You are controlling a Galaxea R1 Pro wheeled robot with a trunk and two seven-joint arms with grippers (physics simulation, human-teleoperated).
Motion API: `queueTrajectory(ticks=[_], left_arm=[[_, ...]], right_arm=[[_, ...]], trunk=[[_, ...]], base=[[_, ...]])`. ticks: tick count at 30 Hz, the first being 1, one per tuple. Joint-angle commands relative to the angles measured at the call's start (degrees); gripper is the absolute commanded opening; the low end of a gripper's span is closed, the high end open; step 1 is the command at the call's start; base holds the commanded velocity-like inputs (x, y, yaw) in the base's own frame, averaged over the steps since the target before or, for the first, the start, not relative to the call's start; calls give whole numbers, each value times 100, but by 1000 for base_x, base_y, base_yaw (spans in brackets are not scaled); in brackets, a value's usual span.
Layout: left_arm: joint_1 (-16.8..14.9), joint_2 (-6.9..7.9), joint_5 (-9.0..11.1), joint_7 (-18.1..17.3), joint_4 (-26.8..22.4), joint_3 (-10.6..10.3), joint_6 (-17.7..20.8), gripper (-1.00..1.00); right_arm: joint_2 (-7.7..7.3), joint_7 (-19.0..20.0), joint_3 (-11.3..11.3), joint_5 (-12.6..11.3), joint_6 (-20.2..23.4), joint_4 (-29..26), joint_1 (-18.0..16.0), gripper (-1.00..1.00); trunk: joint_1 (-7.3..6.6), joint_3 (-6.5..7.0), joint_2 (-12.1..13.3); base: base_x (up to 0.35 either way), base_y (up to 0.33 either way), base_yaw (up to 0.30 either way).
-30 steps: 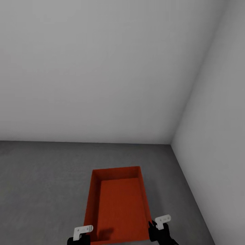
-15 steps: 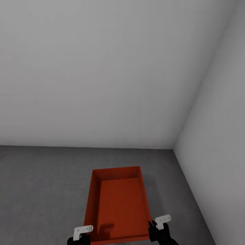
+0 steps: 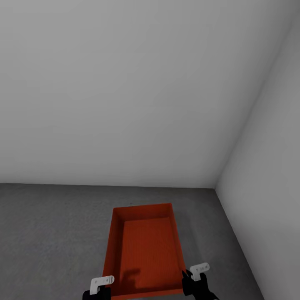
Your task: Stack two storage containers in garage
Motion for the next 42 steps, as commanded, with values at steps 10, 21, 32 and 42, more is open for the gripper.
queueTrajectory(ticks=[10,21,32,42], left_arm=[[1,-63,57,-49,13,47,-21,-100],[1,-63,49,-49,13,49,-12,-100],[1,-63,48,-49,13,50,-14,-100],[2,-63,48,-49,17,51,-23,-100]], right_arm=[[356,62,-81,-53,-355,-39,-4,-100],[356,58,-80,-53,-355,-39,-4,-100],[356,53,-80,-53,-355,-39,-4,-100],[356,54,-56,-53,-355,-39,-4,-100]], trunk=[[1,-6,-4],[1,-6,-4],[1,-6,-4],[1,-6,-4]], base=[[9,0,0],[235,0,0],[320,0,0],[37,0,-106]])
